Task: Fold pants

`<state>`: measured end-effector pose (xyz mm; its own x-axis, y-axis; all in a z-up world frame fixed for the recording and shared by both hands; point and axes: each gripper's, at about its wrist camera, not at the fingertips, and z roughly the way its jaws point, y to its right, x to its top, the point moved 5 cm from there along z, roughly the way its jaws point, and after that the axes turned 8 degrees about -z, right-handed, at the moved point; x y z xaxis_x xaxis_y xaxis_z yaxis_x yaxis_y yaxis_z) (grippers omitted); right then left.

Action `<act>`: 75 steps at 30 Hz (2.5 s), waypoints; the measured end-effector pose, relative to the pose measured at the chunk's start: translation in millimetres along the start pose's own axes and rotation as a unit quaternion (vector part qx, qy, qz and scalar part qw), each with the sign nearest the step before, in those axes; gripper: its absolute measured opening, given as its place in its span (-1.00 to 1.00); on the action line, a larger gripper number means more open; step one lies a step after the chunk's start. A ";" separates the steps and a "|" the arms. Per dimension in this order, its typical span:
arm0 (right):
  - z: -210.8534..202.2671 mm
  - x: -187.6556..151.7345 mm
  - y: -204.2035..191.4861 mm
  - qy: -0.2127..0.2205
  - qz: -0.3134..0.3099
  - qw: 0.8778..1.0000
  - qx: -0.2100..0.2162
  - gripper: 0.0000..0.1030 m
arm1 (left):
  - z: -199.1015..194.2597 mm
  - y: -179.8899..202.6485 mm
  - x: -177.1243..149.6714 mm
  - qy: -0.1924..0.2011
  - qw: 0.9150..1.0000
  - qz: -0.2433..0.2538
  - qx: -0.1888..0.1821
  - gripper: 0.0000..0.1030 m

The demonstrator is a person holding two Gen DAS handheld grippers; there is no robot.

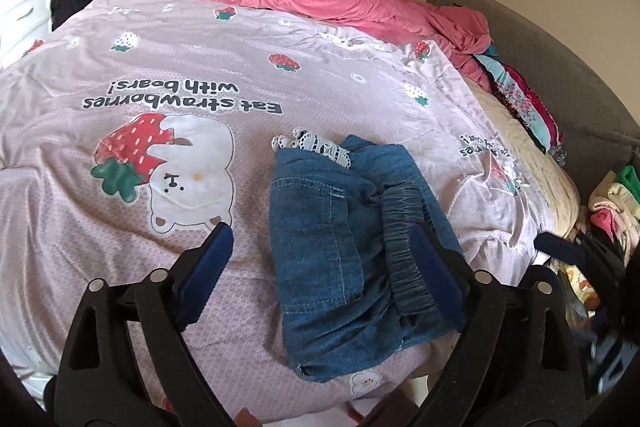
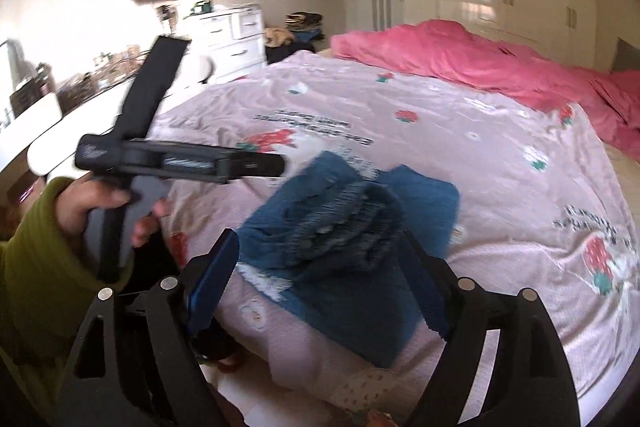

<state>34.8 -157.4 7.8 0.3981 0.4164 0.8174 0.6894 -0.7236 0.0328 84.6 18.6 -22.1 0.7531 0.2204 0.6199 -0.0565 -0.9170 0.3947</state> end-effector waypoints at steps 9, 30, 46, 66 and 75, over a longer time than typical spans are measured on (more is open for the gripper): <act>14.7 -23.0 44.4 -0.044 0.078 0.995 -0.040 0.55 | 16.8 -16.5 -8.8 -0.023 0.999 -0.022 0.001 0.63; 87.2 -56.3 86.9 -0.133 0.193 0.972 0.023 -0.35 | 64.1 -17.0 -26.5 -0.075 0.997 -0.033 -0.012 0.59; 107.4 -53.4 94.4 -0.128 0.184 0.973 0.050 -0.44 | 79.9 -5.0 -25.0 -0.088 0.995 -0.038 -0.036 0.24; 74.4 -5.1 69.0 -0.048 0.111 0.991 0.052 -0.81 | 58.0 17.9 9.5 -0.047 0.999 -0.003 -0.019 -0.17; 94.1 41.1 89.8 -0.028 0.083 0.995 0.037 -0.81 | 61.2 19.2 55.7 -0.013 1.000 0.000 -0.013 -0.20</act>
<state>170.0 -153.5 -9.8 0.5420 0.3267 0.7743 0.6533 -0.7434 -0.1436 165.6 -7.0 -21.5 0.7699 0.2121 0.6019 -0.0725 -0.9080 0.4127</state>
